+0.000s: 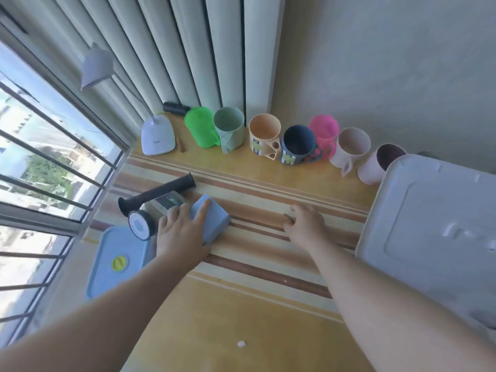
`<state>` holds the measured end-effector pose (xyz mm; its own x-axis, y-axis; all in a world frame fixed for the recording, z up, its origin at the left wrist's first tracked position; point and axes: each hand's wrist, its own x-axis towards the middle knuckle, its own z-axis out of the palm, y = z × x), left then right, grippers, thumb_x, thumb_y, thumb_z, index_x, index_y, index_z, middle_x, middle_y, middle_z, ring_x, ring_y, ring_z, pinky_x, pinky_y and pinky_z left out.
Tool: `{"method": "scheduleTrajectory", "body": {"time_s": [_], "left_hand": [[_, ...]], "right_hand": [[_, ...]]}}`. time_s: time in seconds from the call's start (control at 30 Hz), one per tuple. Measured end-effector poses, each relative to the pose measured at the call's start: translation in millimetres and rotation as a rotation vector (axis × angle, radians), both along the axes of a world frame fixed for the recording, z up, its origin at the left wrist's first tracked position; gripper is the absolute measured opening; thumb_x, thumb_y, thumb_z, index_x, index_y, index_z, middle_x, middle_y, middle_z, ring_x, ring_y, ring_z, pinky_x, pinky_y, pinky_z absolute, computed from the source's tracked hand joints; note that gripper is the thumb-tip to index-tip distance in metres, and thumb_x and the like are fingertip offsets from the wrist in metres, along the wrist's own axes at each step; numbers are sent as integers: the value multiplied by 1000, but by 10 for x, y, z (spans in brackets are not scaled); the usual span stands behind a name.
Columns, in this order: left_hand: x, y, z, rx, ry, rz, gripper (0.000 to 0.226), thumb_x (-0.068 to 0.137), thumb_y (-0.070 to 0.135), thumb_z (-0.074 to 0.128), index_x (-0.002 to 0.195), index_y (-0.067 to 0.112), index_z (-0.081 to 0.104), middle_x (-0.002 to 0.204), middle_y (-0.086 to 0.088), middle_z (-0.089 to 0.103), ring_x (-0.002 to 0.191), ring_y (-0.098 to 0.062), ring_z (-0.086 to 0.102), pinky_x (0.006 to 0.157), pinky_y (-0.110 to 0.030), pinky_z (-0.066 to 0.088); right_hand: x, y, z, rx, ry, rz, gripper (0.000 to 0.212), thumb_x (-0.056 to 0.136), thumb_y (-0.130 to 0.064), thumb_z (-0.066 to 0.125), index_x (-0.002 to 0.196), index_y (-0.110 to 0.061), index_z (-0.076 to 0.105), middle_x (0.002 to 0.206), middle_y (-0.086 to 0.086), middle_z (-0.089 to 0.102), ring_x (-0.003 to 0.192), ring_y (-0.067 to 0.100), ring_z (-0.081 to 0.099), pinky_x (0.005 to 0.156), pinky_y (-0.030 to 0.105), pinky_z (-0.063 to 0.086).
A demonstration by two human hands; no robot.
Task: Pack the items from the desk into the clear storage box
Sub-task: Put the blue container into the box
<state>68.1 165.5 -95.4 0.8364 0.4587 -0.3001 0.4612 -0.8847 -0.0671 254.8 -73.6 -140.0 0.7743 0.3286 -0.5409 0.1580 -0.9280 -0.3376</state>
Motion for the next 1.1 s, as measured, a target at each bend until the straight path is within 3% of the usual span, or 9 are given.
{"method": "scheduleTrajectory", "body": {"time_s": [0.17,0.33,0.43,0.57,0.63,0.73,0.87,1.0,1.1], "left_hand": [[-98,-237,-92,-167,-46,-188,111,60,59,69,156,40,19,125,-4,51,104,-31,57,85,-43,45],[-347,-411,-141,-254,-71,-416,110,65,59,66,160,39,13,144,4,44,123,-25,50,97,-43,42],[-428,-443,-151,-215,-18,-285,119,63,64,72,161,36,11,142,2,43,127,-27,45,100,-50,44],[-459,-520,-160,-337,28,-133,110,66,50,78,155,32,17,137,2,43,124,-29,40,94,-48,52],[-476,-601,-106,-356,21,-110,100,65,49,75,150,33,25,132,3,44,120,-29,40,94,-43,49],[-505,-760,17,-377,-11,-70,91,64,48,73,143,40,29,127,8,43,116,-25,37,86,-41,50],[-457,-1147,341,-391,-104,-79,91,61,46,75,142,44,33,126,11,44,121,-26,39,89,-40,46],[-270,-1764,825,-405,-247,-95,97,58,47,80,144,41,37,125,9,46,119,-28,43,93,-41,43],[-82,-2372,1196,-430,-367,-157,101,54,47,86,144,41,39,125,5,49,117,-30,44,97,-48,43]], "right_hand": [[-45,5,-157,-18,-190,-4,17,100,-36,61,110,-23,61,121,1,52,107,28,56,82,42,55],[-280,-231,-209,-18,-306,62,13,103,-25,55,98,-17,64,106,2,56,87,25,57,66,36,46],[-448,-309,-140,-59,-246,137,16,101,-12,48,95,-16,62,101,0,56,87,25,51,61,34,36],[-679,-405,37,-164,-120,325,19,96,-6,55,109,-15,64,117,4,57,110,29,53,79,39,48],[-809,-507,141,-178,-61,325,15,97,-9,55,106,-16,65,116,4,58,105,29,55,78,40,52],[-898,-703,377,-42,-46,190,15,97,-19,52,88,-21,64,103,-3,58,88,22,59,70,40,58],[-872,-1212,1062,245,-99,68,17,94,-26,55,82,-27,66,94,-12,59,86,14,58,73,37,55],[-870,-2240,1747,457,-255,-24,14,91,-23,66,77,-26,67,82,-8,58,81,7,57,73,19,45],[-1013,-3290,1869,423,-339,-126,22,88,-22,69,72,-34,61,79,-10,57,79,4,56,71,13,41]]}}
